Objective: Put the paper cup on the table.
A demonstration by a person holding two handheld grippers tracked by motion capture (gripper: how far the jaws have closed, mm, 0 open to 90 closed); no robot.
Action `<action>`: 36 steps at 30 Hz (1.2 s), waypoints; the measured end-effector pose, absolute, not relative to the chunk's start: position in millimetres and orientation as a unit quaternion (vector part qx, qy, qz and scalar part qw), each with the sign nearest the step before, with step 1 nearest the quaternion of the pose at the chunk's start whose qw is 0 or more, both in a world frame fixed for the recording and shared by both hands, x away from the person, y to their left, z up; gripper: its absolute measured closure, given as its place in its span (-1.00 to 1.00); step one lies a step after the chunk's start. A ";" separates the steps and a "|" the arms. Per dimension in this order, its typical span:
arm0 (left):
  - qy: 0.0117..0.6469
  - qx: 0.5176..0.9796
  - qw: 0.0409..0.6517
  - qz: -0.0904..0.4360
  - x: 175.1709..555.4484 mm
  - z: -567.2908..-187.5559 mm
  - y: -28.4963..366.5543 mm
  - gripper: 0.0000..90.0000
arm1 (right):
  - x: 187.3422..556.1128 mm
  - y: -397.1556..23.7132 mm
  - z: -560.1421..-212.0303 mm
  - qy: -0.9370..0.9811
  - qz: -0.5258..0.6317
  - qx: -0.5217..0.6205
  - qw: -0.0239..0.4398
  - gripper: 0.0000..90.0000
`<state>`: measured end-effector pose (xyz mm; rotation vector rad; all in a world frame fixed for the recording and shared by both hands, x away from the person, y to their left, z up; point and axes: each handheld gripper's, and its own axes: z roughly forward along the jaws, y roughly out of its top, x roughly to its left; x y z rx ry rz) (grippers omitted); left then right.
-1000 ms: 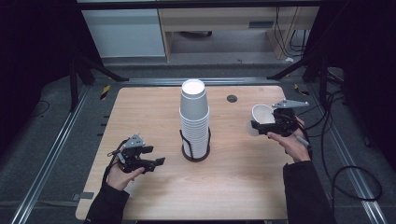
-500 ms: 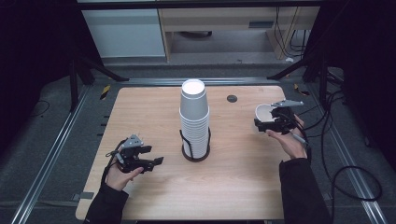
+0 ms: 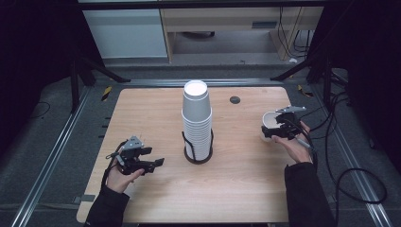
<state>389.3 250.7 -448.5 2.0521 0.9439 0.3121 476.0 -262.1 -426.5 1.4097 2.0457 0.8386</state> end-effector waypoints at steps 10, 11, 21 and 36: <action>0.376 0.818 0.417 0.124 389.6 -449.3 250.7 -0.44 | 474.2 -271.2 -440.4 0.752 0.296 0.533 0.252 -0.77; 0.376 0.819 0.416 0.124 389.8 -449.6 250.6 -0.44 | 474.2 -271.5 -440.9 0.753 0.293 0.532 0.251 -0.77; 0.376 0.818 0.417 0.124 389.6 -449.4 252.0 -0.44 | 474.7 -268.5 -443.3 0.760 0.285 0.529 0.249 -0.79; 0.376 0.818 0.417 0.124 389.7 -449.2 253.1 -0.45 | 476.1 -262.9 -447.3 0.780 0.273 0.518 0.222 -0.87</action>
